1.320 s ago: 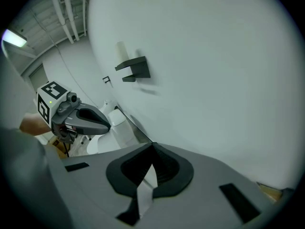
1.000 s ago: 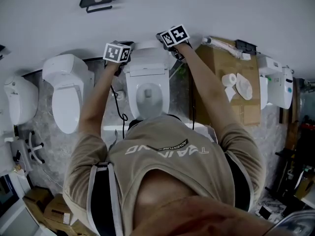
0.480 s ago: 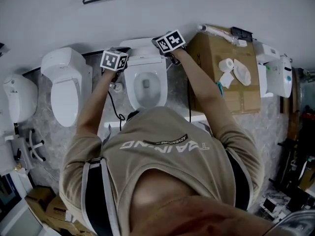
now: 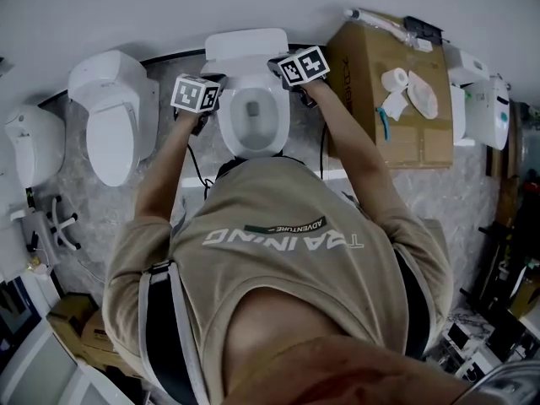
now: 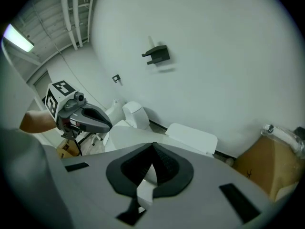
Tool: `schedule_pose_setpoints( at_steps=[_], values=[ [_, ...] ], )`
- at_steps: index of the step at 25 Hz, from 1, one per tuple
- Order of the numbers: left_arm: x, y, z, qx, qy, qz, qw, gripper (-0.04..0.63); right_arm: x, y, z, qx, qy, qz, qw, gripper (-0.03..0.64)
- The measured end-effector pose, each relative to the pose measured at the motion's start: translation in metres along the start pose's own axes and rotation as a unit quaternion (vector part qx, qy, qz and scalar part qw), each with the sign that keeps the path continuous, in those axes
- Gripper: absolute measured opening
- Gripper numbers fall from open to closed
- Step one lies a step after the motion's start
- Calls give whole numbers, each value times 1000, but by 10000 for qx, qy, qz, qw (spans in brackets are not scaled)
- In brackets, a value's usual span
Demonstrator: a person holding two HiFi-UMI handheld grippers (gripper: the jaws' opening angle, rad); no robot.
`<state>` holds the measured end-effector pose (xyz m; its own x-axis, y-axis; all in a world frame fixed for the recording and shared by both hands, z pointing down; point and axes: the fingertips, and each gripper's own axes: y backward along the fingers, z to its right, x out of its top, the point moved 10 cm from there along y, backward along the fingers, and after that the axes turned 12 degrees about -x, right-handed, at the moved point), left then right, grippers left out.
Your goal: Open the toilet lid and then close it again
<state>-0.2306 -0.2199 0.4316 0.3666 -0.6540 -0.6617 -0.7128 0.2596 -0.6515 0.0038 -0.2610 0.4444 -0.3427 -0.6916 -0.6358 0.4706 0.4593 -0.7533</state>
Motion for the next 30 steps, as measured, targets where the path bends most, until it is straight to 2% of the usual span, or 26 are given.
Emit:
schedule_pose_setpoints(
  at_steps=[5,11,17,20,23,26,30],
  values=[
    [-39,-5,19,-60,135,-216,9997,3,-45,-5,-12,167,-206,-340,9991,11],
    [-85,-13,30,-372,665,-372,9964,3,-97,-10,-21,187,-437,-709,9963,11],
    [-105,-10,30,-219,982,-321,9944,3,-133,-16,-34,168,-496,-1046,9931,11],
    [-115,-18,23,-171,1151,-458,9922,2,-151,-22,-44,116,-376,-1294,9908,11],
    [-134,-37,21,-219,1382,-713,9876,2,-169,-28,-53,24,-311,-1453,9889,11],
    [-160,-58,24,-263,1674,-994,9805,2,-189,-34,-59,-60,-459,-1596,9861,11],
    [-190,-73,28,-243,2197,-1089,9692,2,-211,-43,-64,-155,-619,-1781,9819,11]
  ],
)
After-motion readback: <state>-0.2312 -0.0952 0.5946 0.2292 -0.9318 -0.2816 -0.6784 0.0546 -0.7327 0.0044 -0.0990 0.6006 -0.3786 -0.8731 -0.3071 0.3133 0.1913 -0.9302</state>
